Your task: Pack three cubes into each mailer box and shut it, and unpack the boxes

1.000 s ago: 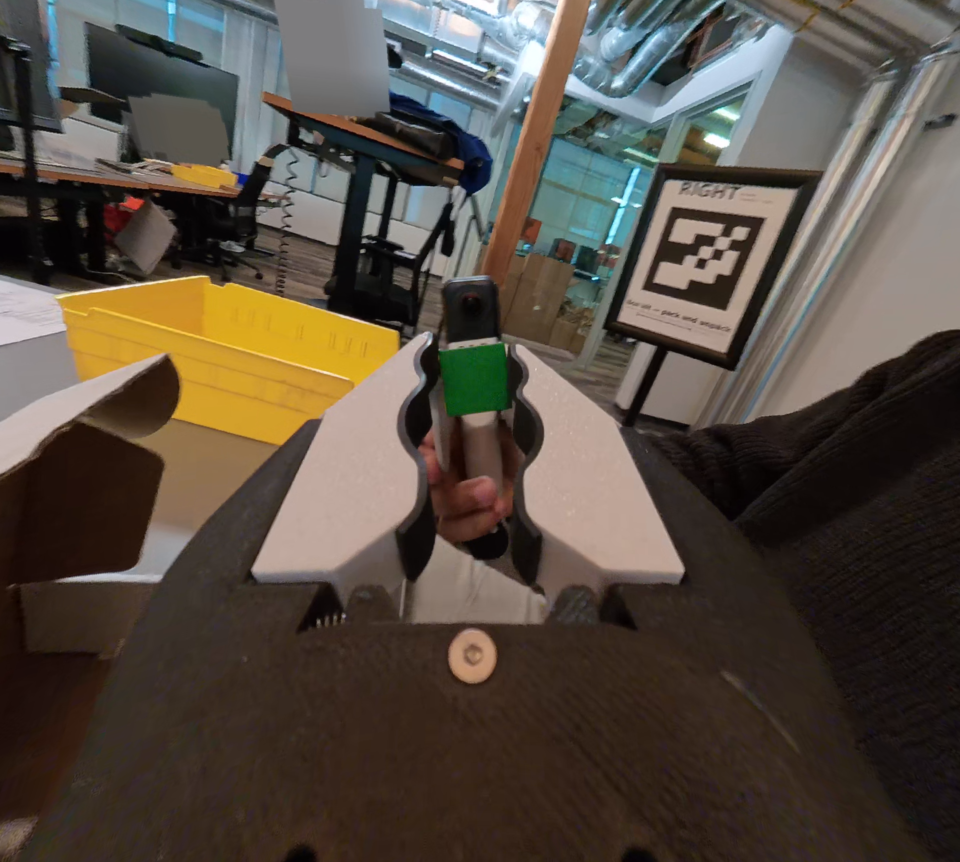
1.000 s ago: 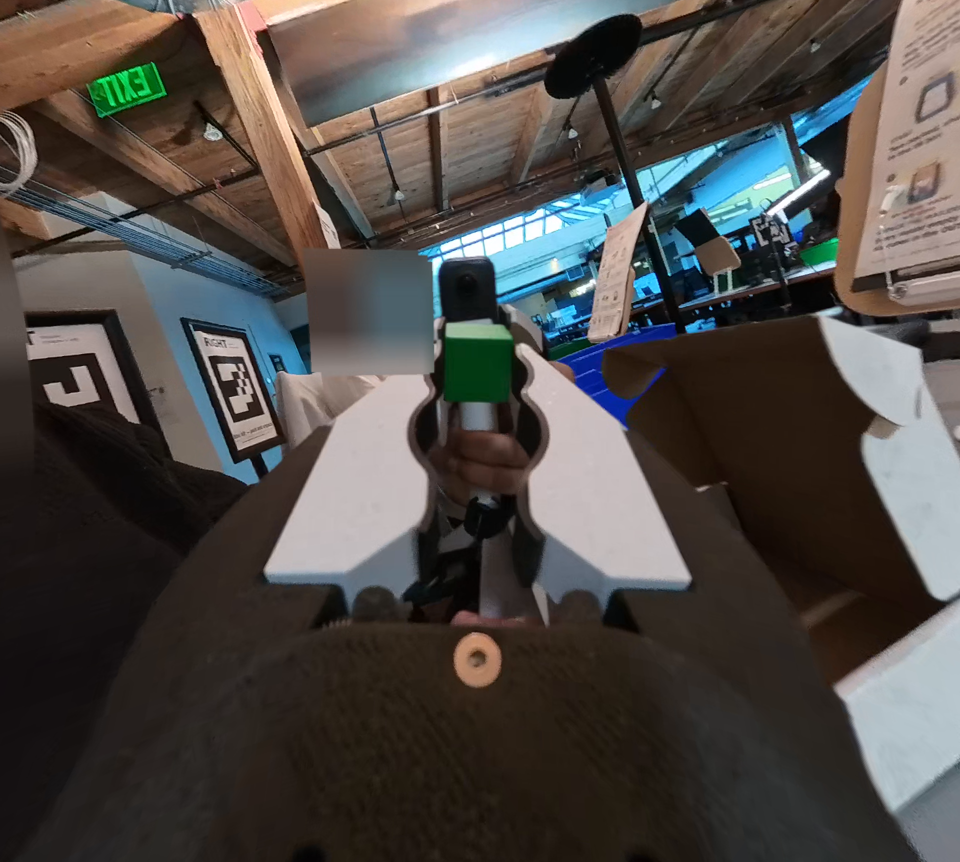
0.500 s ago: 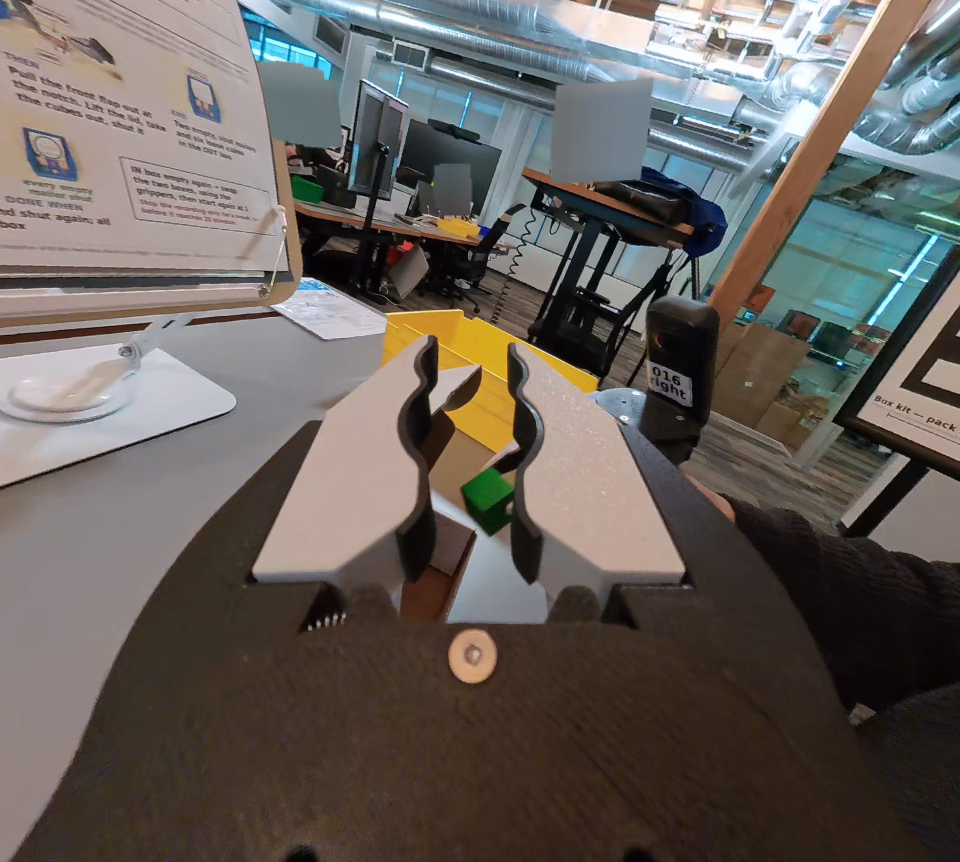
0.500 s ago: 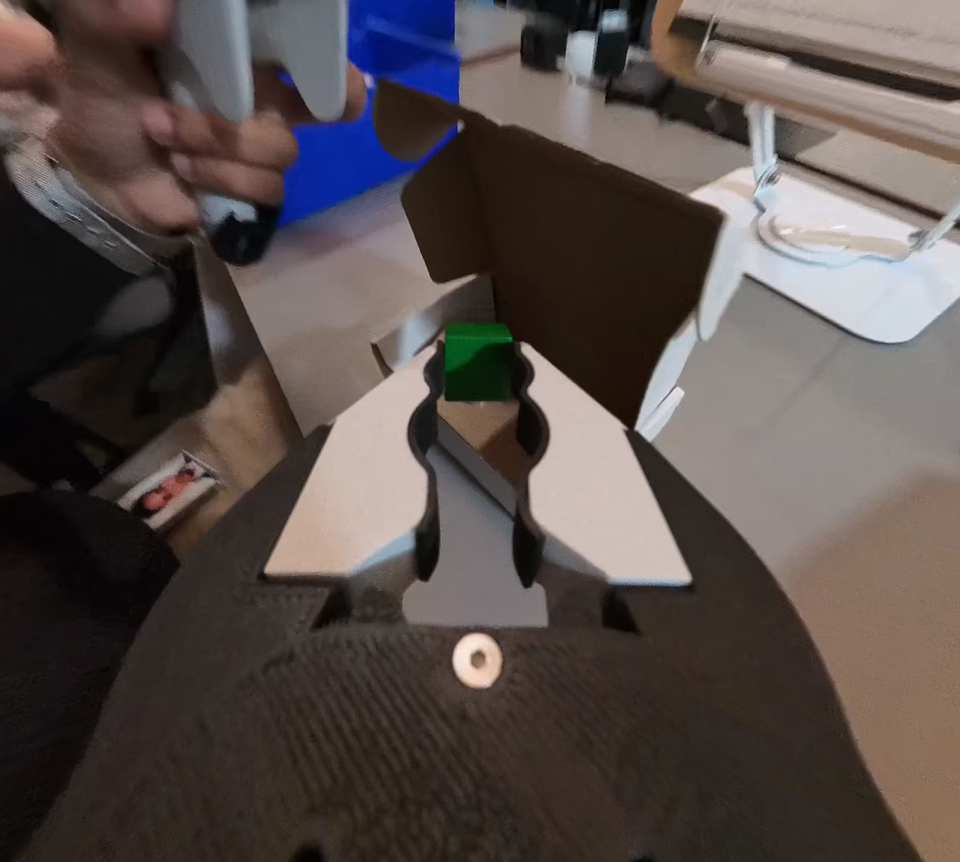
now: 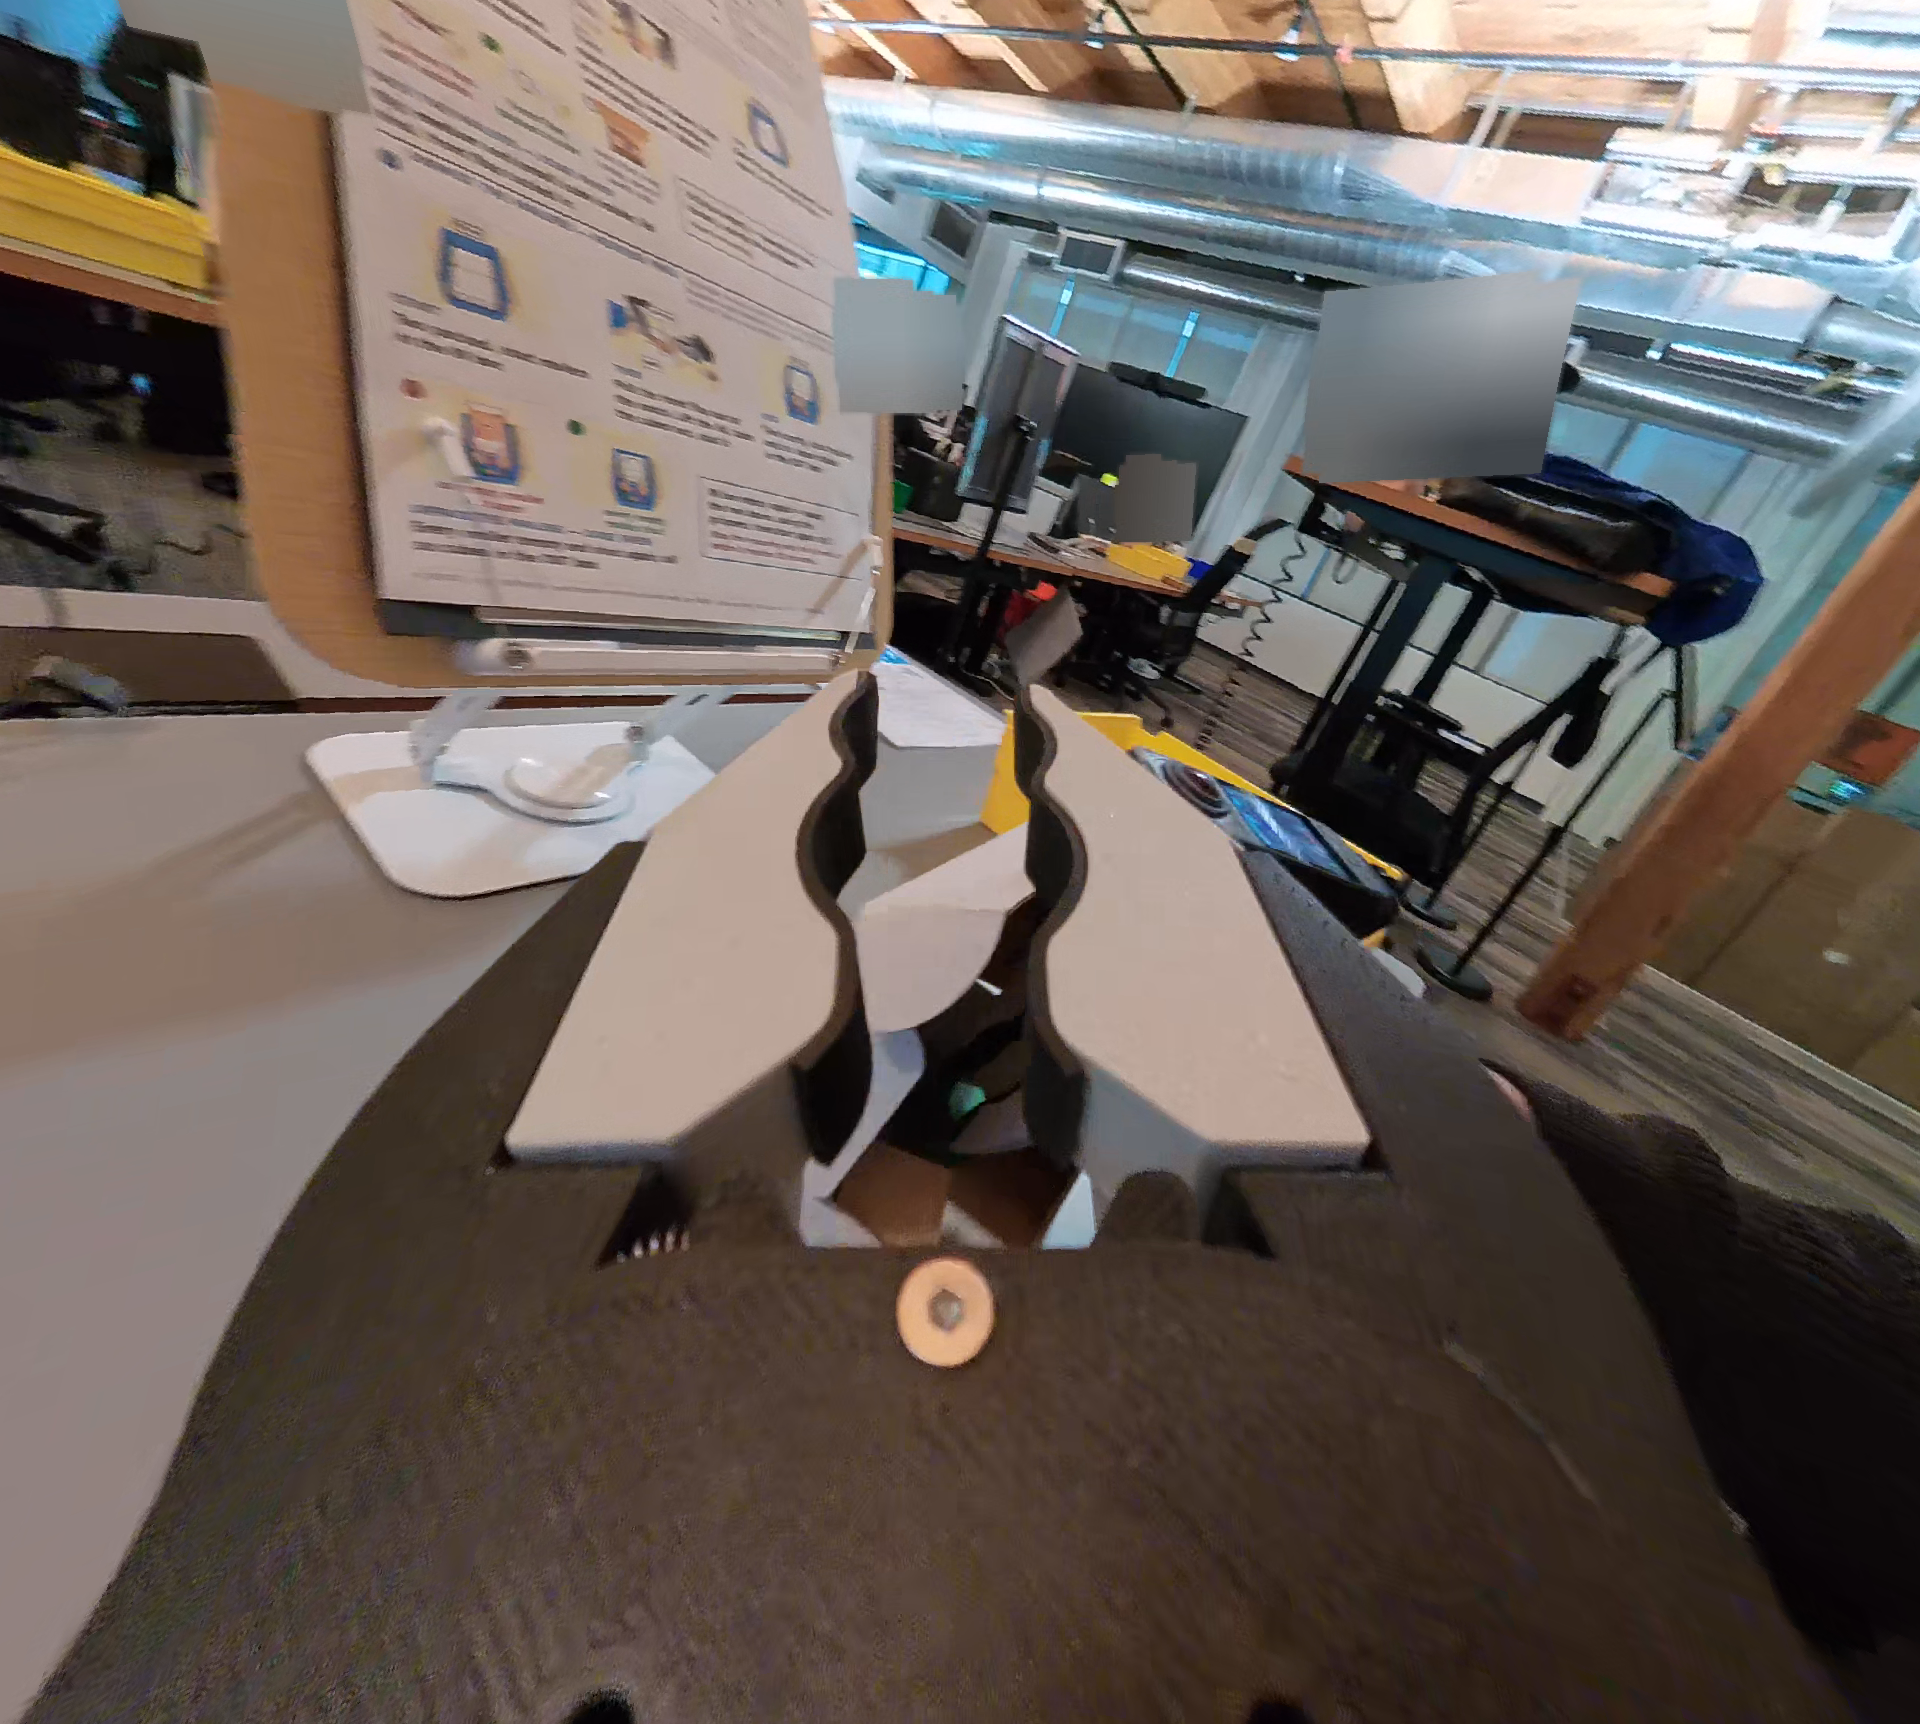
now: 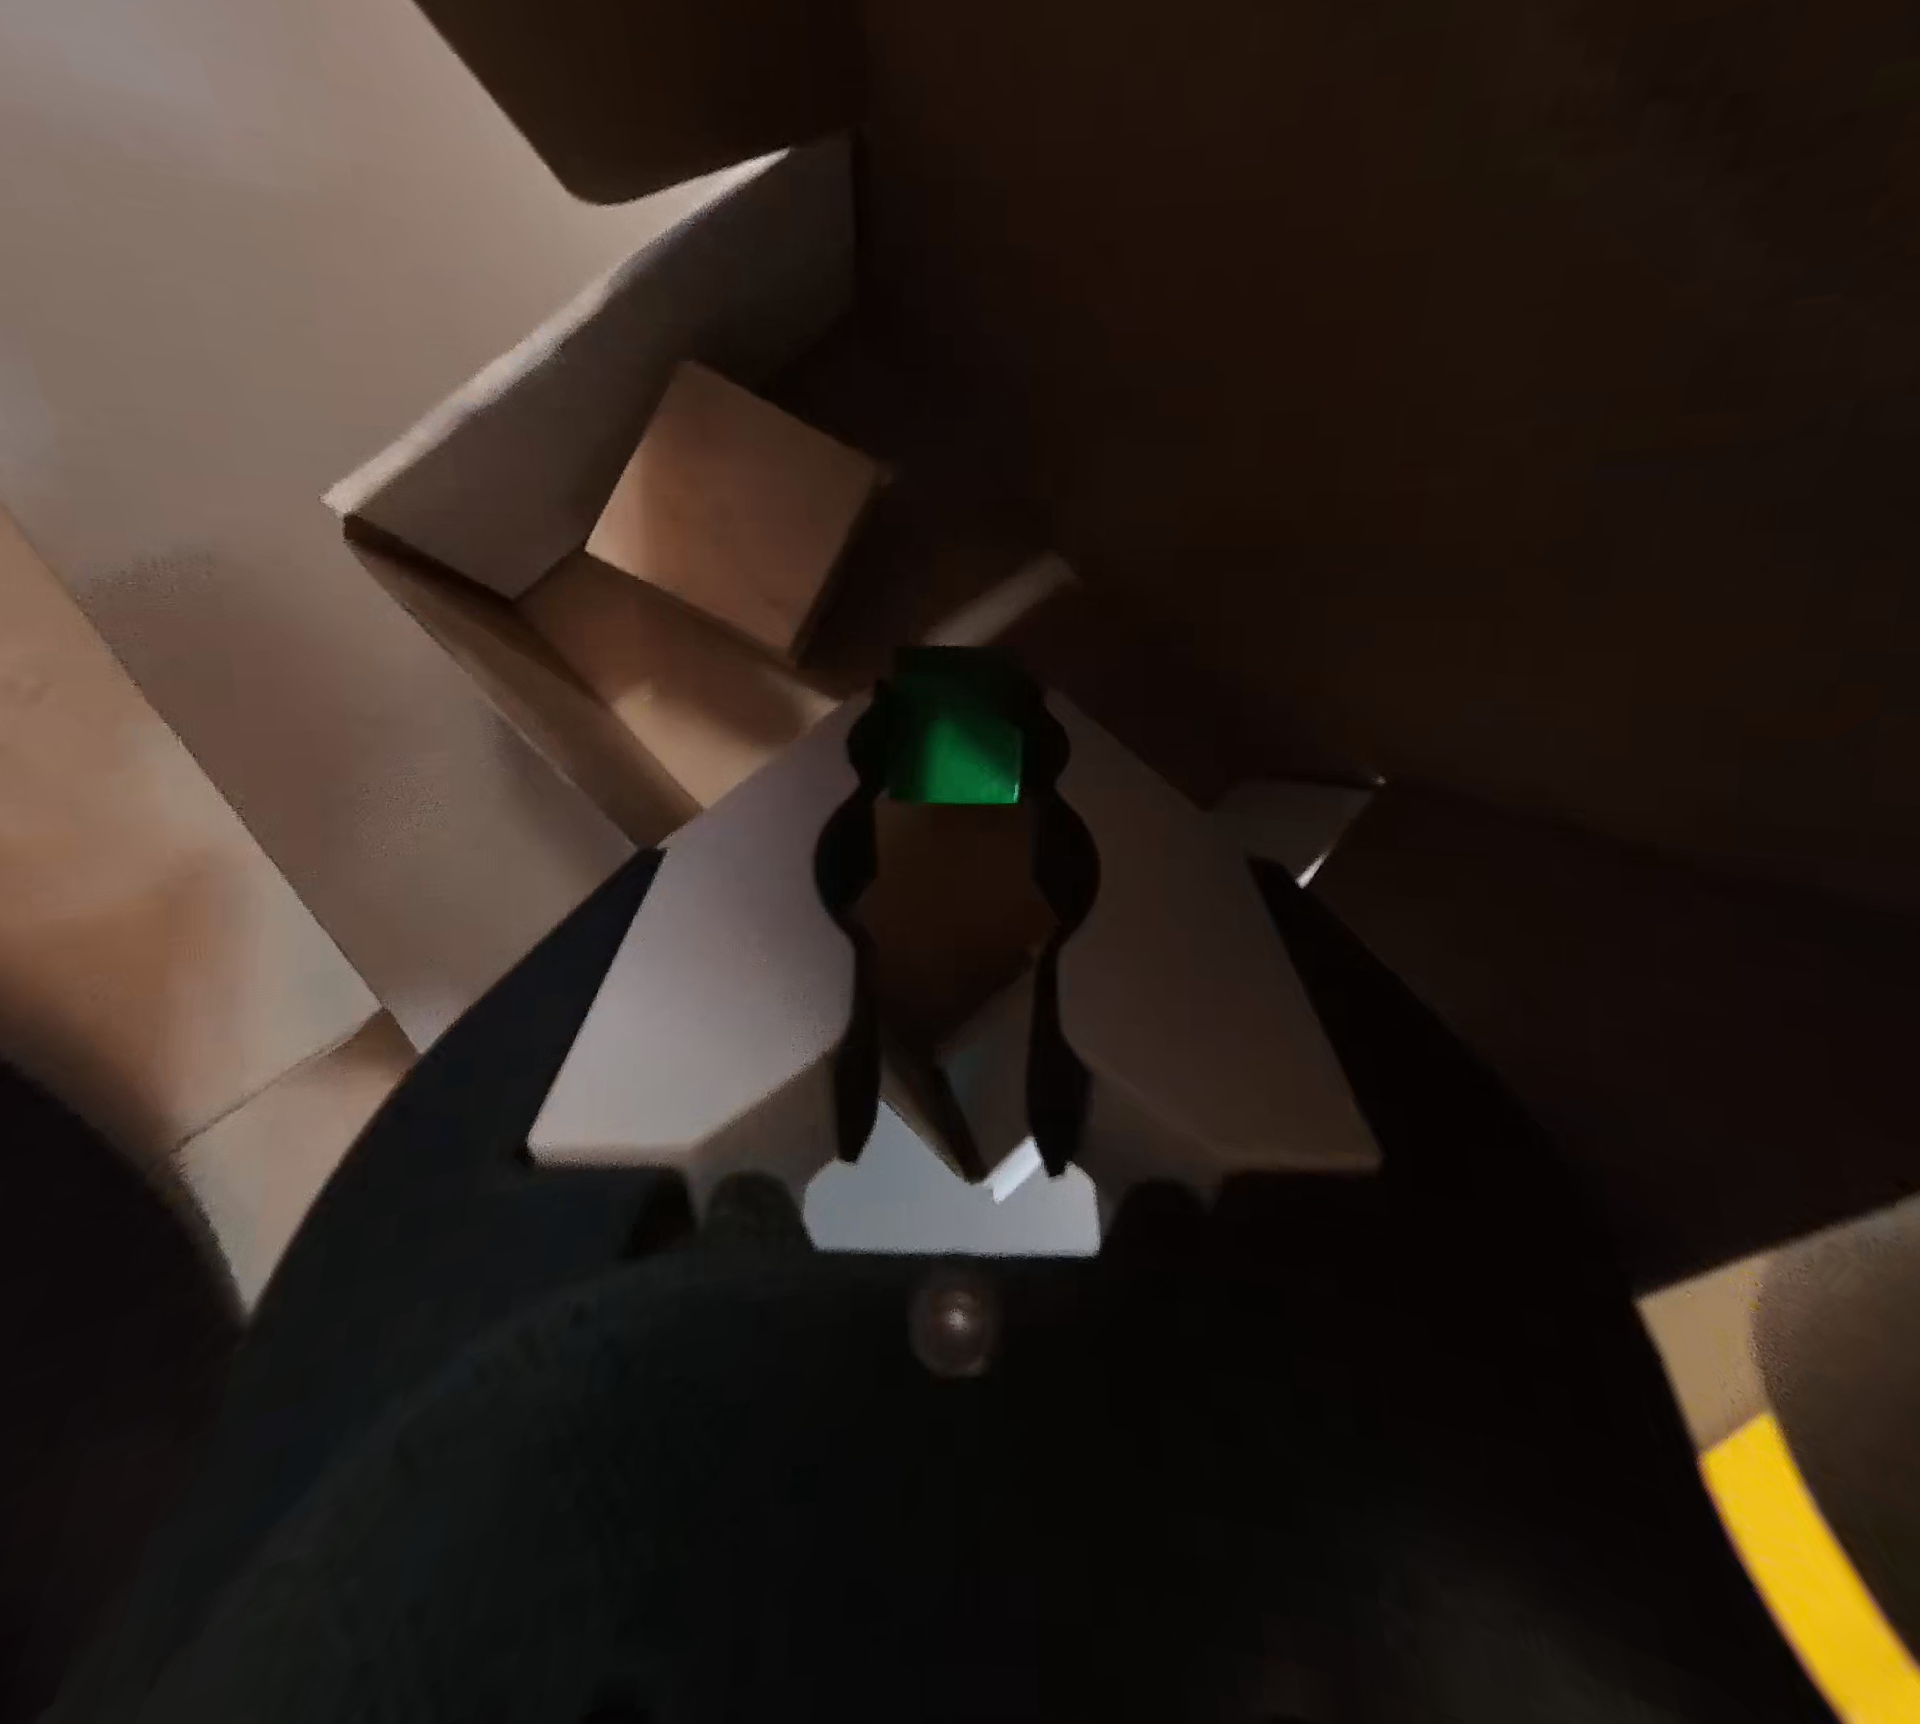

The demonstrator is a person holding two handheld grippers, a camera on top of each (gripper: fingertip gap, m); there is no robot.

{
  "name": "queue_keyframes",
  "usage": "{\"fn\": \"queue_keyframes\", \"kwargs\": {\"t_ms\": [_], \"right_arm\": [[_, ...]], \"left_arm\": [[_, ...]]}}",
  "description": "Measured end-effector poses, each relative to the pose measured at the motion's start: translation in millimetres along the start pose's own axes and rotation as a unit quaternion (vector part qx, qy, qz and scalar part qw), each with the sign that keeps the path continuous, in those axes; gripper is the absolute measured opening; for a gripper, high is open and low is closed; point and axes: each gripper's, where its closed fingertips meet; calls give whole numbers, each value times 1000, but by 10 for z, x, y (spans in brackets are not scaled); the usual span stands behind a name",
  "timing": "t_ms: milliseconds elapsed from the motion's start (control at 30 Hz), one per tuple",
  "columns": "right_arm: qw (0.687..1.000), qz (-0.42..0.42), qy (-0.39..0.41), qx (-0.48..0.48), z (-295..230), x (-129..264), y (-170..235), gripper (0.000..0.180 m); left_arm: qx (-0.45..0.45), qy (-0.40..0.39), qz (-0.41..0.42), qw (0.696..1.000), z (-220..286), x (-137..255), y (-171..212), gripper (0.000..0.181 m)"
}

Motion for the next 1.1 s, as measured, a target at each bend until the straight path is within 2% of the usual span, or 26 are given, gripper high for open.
{"fn": "queue_keyframes", "kwargs": {"t_ms": [267, 333, 433, 500, 567, 667, 767, 900, 1100], "right_arm": [[999, -23, -21, 8, -17, -8, 24, 25], [1000, -16, -15, 14, -16, 21, -14, 30], [1000, 5, -24, 11, -75, 107, -100, 32], [1000, 15, -21, 17, -116, 187, -132, 32], [999, 27, -14, 28, -158, 286, -160, 32], [998, 53, -15, 39, -264, 432, -218, 28], [996, 76, -16, 49, -366, 525, -260, 24], [995, 78, 2, 70, -434, 564, -239, 21], [994, 84, 22, 71, -497, 622, -211, 21]], "left_arm": [[16, -84, 46, 995, -407, 558, -408, 24], [8, -120, 50, 991, -531, 734, -509, 25], [1, -185, 40, 982, -781, 1040, -632, 27], [3, -237, 2, 971, -1014, 1280, -624, 31], [-2, -297, -60, 953, -1286, 1568, -524, 36], [-29, -398, -160, 903, -1732, 2083, -277, 39], [-18, -439, -269, 857, -2018, 2437, 138, 43], [22, -393, -376, 839, -2076, 2418, 672, 45], [-13, -379, -467, 799, -2217, 2191, 1000, 46]]}}
Point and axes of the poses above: each gripper's, where its closed fingertips meet, x back along the fingers, y out of its underside, z = x × y across the jaws
